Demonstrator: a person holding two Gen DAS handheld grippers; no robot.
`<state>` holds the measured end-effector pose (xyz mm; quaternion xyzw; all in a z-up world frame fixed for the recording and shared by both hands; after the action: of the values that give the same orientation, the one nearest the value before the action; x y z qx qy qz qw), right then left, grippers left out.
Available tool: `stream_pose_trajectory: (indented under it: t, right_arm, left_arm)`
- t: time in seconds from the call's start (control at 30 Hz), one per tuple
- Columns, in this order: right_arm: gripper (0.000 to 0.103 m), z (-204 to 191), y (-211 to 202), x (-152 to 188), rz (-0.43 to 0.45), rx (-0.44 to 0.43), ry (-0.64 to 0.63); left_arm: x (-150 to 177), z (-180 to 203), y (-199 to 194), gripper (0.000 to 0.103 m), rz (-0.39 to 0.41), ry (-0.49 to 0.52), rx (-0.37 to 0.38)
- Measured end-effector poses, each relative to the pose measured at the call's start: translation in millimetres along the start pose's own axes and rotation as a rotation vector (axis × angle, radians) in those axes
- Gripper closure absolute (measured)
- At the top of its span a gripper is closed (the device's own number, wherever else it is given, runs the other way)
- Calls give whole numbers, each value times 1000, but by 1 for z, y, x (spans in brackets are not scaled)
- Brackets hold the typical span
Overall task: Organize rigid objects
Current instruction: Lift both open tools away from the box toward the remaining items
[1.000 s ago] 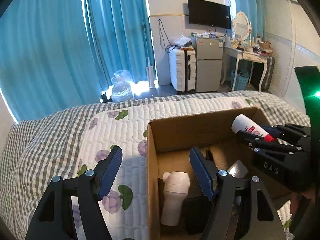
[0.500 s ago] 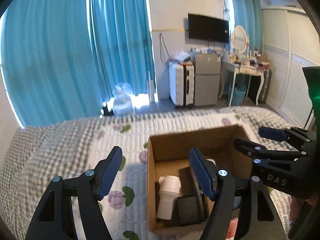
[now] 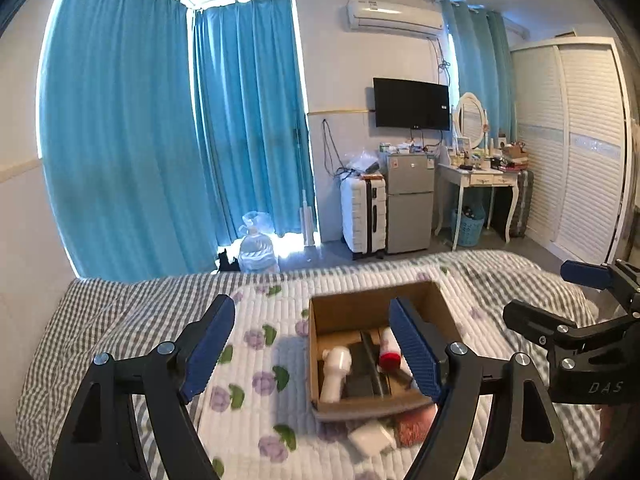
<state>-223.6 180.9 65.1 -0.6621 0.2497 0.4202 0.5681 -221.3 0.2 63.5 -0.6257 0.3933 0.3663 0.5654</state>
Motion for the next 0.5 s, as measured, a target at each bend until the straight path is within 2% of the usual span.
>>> stream_pose_trajectory:
  t: [0.13,0.23,0.33,0.43,0.5]
  right_arm:
    - [2,-1,3,41,-43,10,-2]
    - [2,0,20,76,-94,-12,26]
    - [2,5,51,110,-164,-9,43]
    - [2,13,89,142,-227,27,32]
    - [2,15,103,158,-255,19,40]
  left_arm:
    - [47,2,4,21,-90,-11,24]
    - [88,1,25,21,-165,-36,12]
    - [125,0,47,21,-223,-55,-25]
    - [165,0,69,21,-281,-103,-23]
    - [186,1,80,21,-315,-110,-25]
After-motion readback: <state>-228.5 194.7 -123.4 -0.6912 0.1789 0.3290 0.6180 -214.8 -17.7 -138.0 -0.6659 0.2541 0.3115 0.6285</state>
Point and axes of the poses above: each gripper's, at about its wrist camera, not at the fingertips, and y roughly the way its jaws point, z to its right, x to its underside, the point moved 9 cm from there along y, roughly the way its jaws point
